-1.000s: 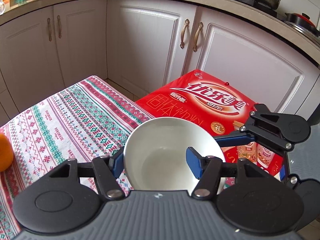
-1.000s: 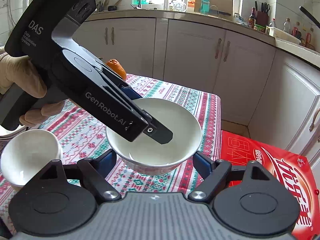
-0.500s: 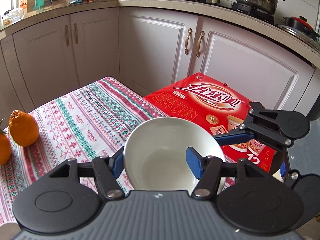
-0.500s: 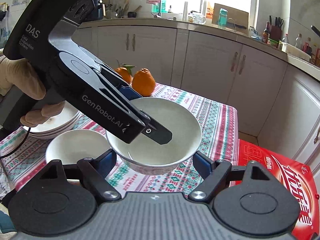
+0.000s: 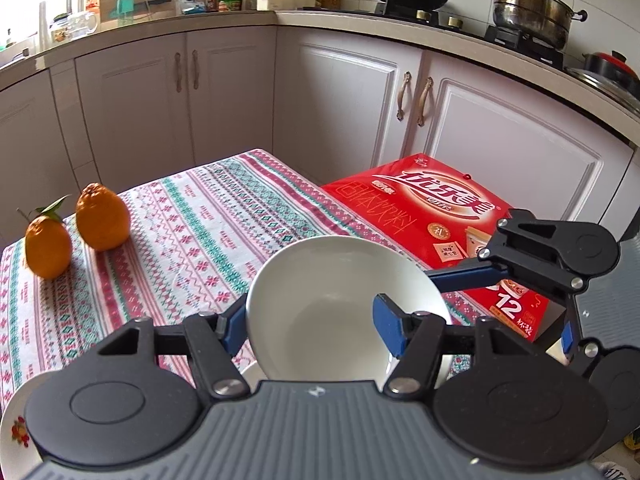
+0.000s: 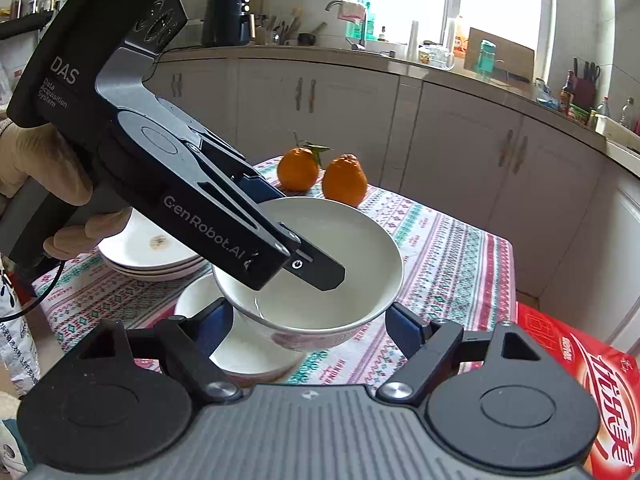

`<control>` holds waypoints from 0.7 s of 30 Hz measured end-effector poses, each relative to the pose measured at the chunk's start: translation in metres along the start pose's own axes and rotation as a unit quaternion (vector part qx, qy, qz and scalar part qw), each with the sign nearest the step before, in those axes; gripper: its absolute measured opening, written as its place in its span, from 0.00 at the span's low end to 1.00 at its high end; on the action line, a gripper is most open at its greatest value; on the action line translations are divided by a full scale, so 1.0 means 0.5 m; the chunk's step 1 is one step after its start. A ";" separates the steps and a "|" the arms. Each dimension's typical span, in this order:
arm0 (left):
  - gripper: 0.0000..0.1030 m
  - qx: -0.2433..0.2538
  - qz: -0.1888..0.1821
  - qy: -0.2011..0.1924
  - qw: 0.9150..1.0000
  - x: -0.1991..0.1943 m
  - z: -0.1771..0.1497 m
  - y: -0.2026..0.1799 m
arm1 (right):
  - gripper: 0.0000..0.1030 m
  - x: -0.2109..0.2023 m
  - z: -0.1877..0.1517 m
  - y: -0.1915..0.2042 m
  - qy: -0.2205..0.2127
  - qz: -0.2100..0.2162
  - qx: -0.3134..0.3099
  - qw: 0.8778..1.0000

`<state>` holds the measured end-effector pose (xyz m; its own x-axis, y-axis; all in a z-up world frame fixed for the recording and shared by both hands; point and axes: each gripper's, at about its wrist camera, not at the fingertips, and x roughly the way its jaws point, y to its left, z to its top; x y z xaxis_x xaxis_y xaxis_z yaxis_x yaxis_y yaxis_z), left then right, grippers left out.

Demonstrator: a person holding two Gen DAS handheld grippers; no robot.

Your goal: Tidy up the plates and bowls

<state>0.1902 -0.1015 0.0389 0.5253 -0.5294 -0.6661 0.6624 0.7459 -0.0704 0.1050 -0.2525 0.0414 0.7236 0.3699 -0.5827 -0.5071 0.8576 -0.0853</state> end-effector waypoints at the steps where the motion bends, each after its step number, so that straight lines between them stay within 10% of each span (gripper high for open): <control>1: 0.61 -0.003 0.002 0.000 1.000 -0.003 -0.005 0.004 | 0.84 0.003 0.000 0.005 0.001 0.003 -0.001 1.000; 21: 0.62 -0.043 -0.001 0.023 0.999 0.012 -0.076 0.043 | 0.84 0.055 -0.024 0.037 0.038 0.039 0.011 0.998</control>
<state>0.1874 -0.0732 0.0051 0.4978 -0.5127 -0.6996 0.6141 0.7779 -0.1332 0.1099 -0.2307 0.0143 0.6446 0.4077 -0.6467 -0.5492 0.8354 -0.0208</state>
